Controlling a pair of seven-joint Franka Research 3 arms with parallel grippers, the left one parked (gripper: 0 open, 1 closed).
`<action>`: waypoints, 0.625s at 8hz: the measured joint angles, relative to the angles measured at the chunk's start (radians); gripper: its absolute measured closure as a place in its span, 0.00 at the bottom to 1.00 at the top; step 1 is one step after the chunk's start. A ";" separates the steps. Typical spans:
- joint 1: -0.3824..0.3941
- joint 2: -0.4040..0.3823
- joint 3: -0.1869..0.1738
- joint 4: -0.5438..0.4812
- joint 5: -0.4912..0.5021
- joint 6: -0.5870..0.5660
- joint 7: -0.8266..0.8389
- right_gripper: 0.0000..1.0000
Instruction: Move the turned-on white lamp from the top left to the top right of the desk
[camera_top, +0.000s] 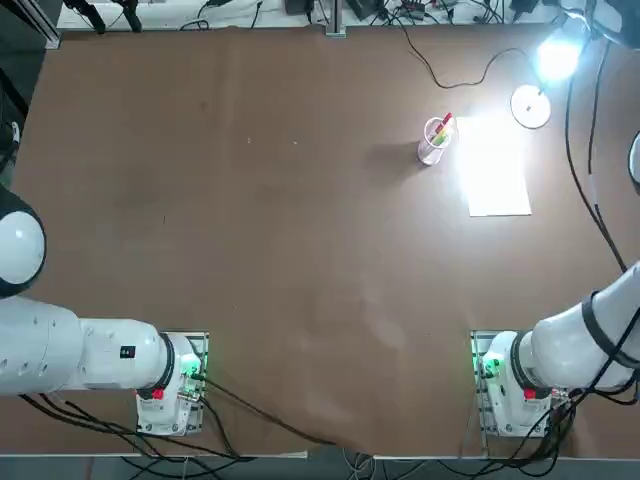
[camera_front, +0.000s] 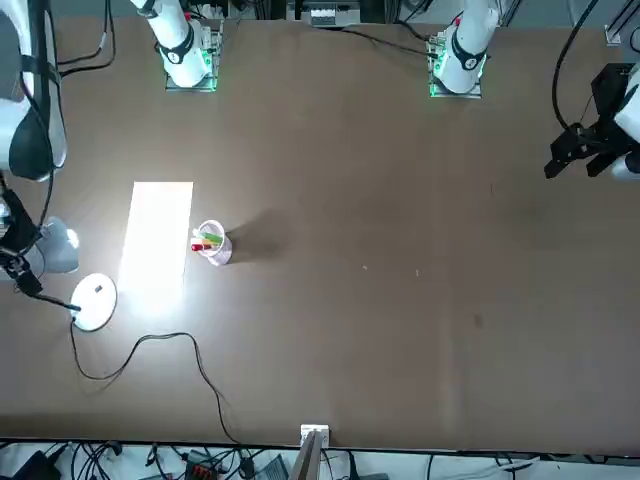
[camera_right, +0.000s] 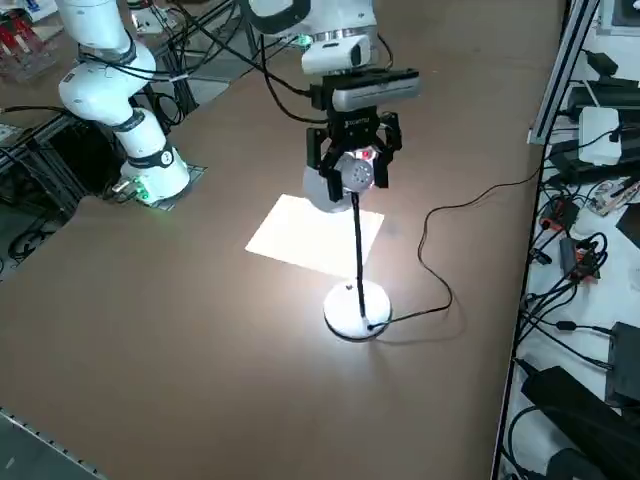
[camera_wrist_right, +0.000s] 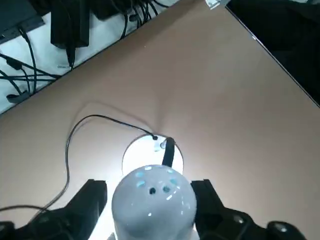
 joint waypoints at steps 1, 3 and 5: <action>0.000 -0.002 0.000 0.000 0.000 0.000 0.000 0.00; 0.000 -0.010 0.000 0.011 0.000 -0.004 0.000 0.00; 0.000 -0.042 -0.001 0.040 0.000 -0.044 0.000 0.00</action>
